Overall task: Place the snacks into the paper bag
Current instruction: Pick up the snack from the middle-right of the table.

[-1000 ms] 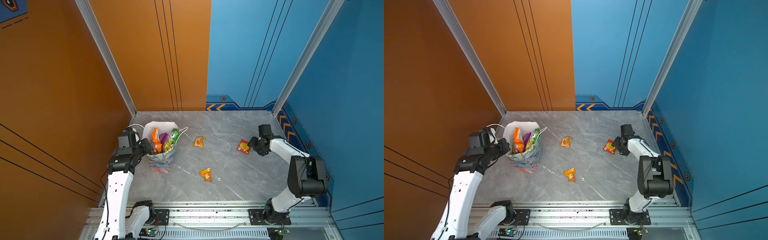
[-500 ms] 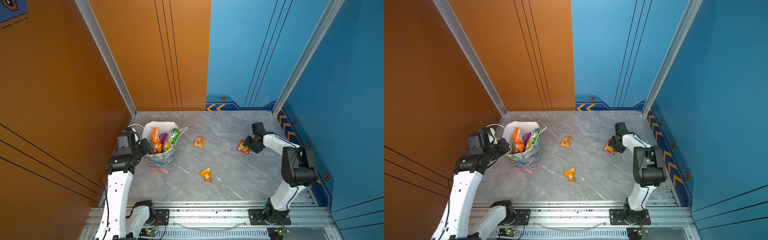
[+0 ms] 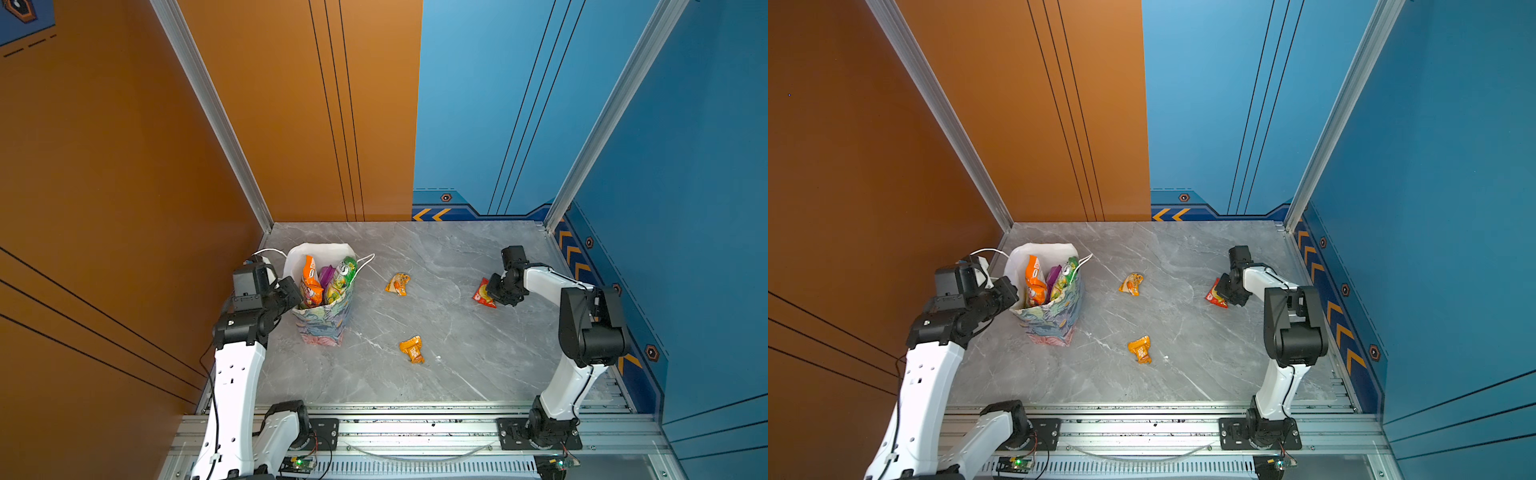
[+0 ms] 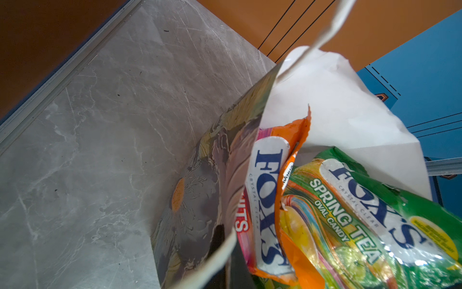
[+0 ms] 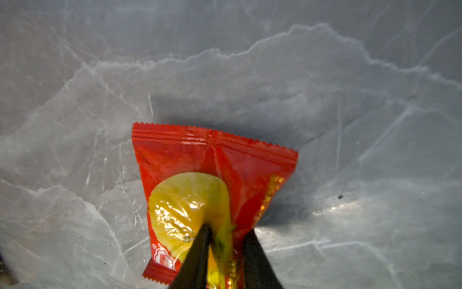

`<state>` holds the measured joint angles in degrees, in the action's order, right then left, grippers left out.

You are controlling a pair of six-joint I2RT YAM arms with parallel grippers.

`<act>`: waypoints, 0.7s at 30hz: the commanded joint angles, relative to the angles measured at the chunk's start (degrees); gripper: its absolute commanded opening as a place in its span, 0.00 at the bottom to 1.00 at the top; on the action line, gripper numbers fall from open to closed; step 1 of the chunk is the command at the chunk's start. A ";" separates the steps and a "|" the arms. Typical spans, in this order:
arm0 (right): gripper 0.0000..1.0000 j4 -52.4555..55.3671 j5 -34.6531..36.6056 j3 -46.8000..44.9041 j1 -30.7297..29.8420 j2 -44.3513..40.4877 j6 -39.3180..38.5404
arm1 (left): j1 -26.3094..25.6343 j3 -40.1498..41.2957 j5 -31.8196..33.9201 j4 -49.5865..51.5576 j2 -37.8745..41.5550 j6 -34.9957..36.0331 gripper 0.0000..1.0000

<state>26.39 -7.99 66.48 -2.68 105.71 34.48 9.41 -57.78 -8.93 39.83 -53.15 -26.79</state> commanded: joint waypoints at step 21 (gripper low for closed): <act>0.00 -0.48 -2.81 -2.10 -2.79 -11.67 8.14 | 8.28 2.64 -9.07 -7.38 -0.39 -0.71 0.00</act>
<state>24.97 -11.79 61.69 -4.73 94.56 39.35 17.30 -55.55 -16.58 36.82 -53.58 -28.32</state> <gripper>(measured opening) 0.078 0.044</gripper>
